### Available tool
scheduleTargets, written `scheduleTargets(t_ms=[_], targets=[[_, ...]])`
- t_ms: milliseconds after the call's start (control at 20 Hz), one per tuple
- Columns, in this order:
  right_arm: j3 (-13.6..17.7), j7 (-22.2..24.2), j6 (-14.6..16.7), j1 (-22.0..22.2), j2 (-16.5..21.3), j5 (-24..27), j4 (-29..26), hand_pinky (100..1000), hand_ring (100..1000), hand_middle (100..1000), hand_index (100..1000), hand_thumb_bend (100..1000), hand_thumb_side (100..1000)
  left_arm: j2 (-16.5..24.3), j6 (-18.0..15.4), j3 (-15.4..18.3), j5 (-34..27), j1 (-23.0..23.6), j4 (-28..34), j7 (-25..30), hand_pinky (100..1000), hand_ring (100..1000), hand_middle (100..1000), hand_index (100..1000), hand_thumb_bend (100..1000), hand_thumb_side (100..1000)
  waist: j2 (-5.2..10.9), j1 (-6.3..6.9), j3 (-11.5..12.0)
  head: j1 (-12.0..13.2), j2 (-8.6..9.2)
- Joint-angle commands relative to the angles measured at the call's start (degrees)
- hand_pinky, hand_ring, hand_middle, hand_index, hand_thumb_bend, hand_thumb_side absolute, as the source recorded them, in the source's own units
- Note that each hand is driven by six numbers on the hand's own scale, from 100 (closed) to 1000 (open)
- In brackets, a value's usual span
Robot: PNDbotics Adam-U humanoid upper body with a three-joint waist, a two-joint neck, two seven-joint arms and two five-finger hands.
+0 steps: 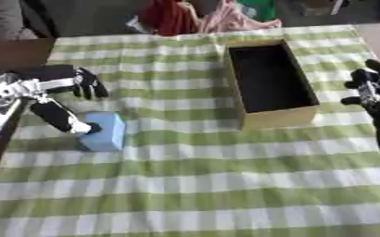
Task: Pick up objects on the table and place them in the box.
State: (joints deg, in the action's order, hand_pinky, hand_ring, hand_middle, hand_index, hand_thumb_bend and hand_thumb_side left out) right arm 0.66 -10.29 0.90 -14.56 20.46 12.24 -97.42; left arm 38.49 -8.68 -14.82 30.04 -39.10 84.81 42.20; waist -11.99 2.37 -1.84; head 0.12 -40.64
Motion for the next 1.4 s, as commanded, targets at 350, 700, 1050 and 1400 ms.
scheduleTargets(t_ms=[350, 700, 1050, 1400], targets=[[0.21, 0.11, 0.08, -0.22, 1.09, -0.28, -0.37, 575, 736, 690, 879, 283, 433, 4.42, 0.88, 0.59, -3.5, 0.64, 5.07, 1.49, 692, 710, 718, 816, 518, 379, 1.16, 0.1, 0.14, -0.08, 0.05], [0.16, 0.24, 0.05, -0.18, 1.05, -0.3, -0.31, 575, 736, 688, 879, 280, 434, 3.54, 0.65, -1.37, -4.12, 1.15, 4.12, 3.9, 687, 709, 718, 818, 527, 392, 1.07, 0.06, 0.03, 0.0, -0.08], [0.09, 0.39, 0.03, -0.18, 0.96, -0.32, -0.25, 576, 737, 687, 879, 276, 433, 1.94, 0.55, -2.88, -2.92, 1.64, 1.44, 4.78, 684, 710, 720, 820, 529, 401, 0.99, 0.06, -0.02, -0.05, -0.16], [0.1, 0.53, 0.02, -0.16, 0.85, -0.28, -0.16, 576, 737, 685, 880, 271, 433, 0.01, 0.68, -3.26, 0.1, 1.79, -1.17, 3.04, 682, 706, 716, 819, 524, 398, 0.92, -0.07, -0.1, -0.08, -0.25]])
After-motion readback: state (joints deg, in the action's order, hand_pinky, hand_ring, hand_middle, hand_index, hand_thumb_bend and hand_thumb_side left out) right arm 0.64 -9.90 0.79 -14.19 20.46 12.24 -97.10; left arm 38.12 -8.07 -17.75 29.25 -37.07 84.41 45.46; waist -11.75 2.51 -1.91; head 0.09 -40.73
